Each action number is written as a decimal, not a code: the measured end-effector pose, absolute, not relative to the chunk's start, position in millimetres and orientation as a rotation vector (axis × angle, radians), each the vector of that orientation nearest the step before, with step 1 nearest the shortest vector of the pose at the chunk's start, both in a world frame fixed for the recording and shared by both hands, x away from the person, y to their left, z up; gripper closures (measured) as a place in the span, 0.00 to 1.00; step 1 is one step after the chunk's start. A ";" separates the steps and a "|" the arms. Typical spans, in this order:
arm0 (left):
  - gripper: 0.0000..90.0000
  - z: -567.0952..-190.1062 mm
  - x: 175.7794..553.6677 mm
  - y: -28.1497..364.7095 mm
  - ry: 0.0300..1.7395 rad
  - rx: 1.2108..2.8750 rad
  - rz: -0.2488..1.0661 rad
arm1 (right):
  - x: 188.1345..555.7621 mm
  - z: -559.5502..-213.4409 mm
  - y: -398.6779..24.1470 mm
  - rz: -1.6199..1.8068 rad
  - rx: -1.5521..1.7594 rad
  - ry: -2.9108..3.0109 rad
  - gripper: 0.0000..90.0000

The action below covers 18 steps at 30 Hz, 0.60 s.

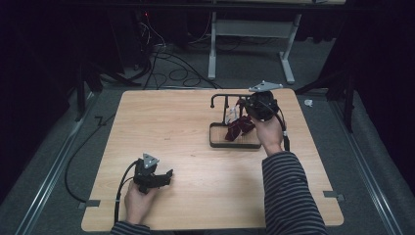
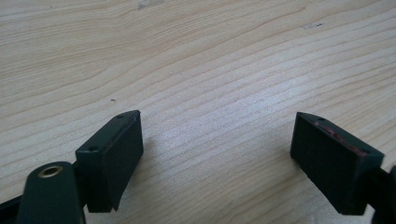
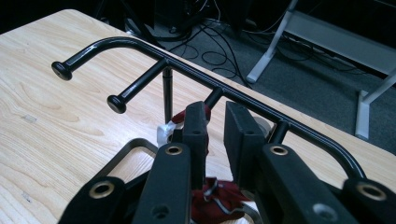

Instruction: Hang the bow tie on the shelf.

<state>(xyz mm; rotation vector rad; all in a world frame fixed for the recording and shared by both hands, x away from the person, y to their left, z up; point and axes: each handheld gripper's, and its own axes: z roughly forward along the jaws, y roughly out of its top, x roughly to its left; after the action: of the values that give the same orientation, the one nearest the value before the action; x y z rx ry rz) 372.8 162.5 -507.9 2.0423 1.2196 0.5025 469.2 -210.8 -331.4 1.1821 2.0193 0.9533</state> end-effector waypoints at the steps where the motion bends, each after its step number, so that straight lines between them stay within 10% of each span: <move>1: 0.20 -508.0 372.8 162.4 1.220 2.041 0.504 | 468.0 -330.6 -210.7 0.962 1.187 2.015 0.88; 18: 0.20 -507.9 372.8 162.5 1.219 2.043 0.502 | 448.2 -327.5 -219.5 1.035 1.166 2.038 0.75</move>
<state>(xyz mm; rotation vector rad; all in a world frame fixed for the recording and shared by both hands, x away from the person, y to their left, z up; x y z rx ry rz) 372.8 162.5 -507.9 2.0426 1.2194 0.5024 448.2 -219.5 -327.5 1.1665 2.0376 1.0353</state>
